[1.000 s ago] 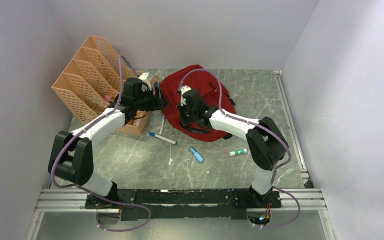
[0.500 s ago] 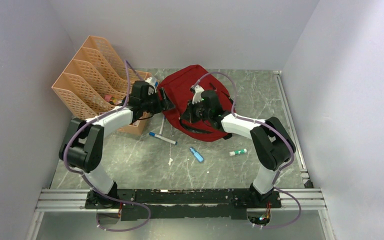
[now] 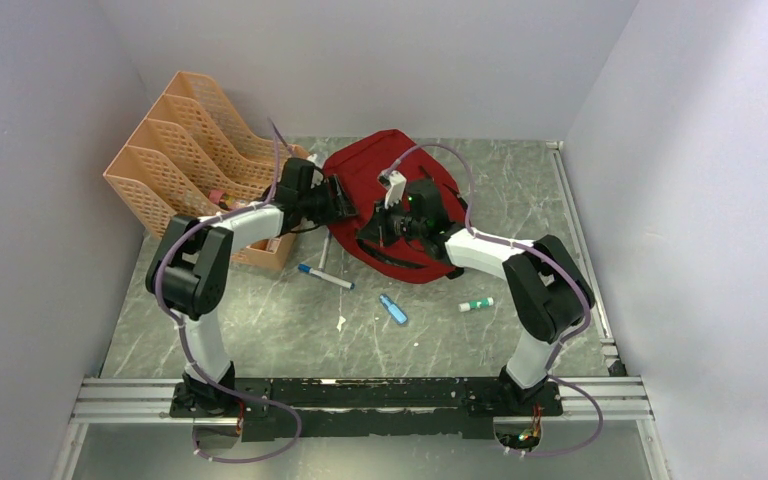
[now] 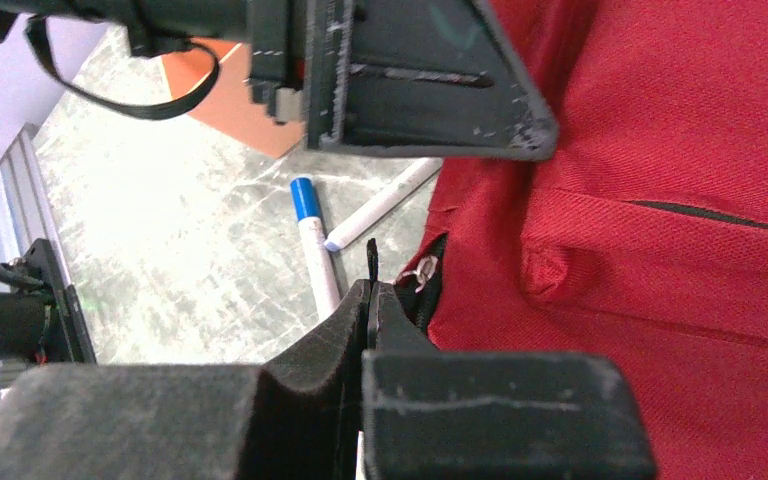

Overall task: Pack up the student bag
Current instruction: Zip the student bag at the center of the board.

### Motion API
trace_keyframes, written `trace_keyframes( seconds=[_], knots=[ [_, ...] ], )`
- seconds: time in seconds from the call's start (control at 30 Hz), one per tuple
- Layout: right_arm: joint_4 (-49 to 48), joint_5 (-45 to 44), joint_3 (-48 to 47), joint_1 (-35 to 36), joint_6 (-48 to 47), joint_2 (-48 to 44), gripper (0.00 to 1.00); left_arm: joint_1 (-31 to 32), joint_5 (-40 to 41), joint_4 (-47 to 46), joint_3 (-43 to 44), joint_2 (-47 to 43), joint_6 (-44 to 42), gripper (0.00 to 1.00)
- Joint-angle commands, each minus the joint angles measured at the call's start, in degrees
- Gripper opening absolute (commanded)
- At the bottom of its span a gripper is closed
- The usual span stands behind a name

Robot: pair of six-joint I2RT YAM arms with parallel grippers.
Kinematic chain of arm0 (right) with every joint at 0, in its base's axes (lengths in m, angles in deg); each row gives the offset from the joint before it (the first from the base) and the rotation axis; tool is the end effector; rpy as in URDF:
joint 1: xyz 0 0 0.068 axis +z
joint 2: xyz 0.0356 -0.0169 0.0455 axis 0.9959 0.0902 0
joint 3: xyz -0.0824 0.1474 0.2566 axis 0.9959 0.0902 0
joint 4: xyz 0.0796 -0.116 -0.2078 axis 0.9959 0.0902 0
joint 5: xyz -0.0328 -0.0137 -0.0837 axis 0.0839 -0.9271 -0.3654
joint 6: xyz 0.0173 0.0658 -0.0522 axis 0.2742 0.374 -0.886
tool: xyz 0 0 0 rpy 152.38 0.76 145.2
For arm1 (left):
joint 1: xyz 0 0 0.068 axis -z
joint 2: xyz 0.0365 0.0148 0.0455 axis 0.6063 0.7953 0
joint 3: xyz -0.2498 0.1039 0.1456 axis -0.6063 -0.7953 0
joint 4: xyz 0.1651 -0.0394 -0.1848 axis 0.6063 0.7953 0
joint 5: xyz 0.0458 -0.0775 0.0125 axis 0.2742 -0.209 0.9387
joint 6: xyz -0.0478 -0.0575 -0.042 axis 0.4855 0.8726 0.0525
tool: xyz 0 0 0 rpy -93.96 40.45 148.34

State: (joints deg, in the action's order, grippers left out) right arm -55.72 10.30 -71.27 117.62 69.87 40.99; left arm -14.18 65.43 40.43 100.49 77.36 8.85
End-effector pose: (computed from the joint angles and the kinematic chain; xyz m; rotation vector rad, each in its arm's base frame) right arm 0.3251 0.2520 0.2304 -0.6279 2.0186 1.0242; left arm 0.3934 -0.1905 0.2024 -0.1516 2.3426 -0.8705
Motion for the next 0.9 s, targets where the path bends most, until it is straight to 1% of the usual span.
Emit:
trace_keyframes(
  seconds=[0.0,0.2,0.27,0.53,0.87],
  knots=[
    [-1.9,3.8,0.9,-0.2,-0.7,-2.3,0.0,0.9,1.4,-2.0,4.1,2.4,-0.5,0.53],
    [-0.3,4.5,1.0,-0.3,-2.1,-2.8,0.0,0.9,2.1,-0.8,6.1,4.4,-1.8,0.16],
    [0.6,5.2,0.9,-0.5,-2.9,-2.8,0.0,0.8,2.0,-0.6,6.6,4.7,-2.2,0.06],
    [4.6,8.6,0.5,-1.6,-5.3,-3.6,0.0,-0.5,3.3,1.7,11.8,7.2,-3.9,0.05],
    [7.7,10.9,3.7,-2.0,-6.3,-8.2,0.0,-2.7,3.2,3.2,16.4,10.3,-5.1,0.05]
  ],
)
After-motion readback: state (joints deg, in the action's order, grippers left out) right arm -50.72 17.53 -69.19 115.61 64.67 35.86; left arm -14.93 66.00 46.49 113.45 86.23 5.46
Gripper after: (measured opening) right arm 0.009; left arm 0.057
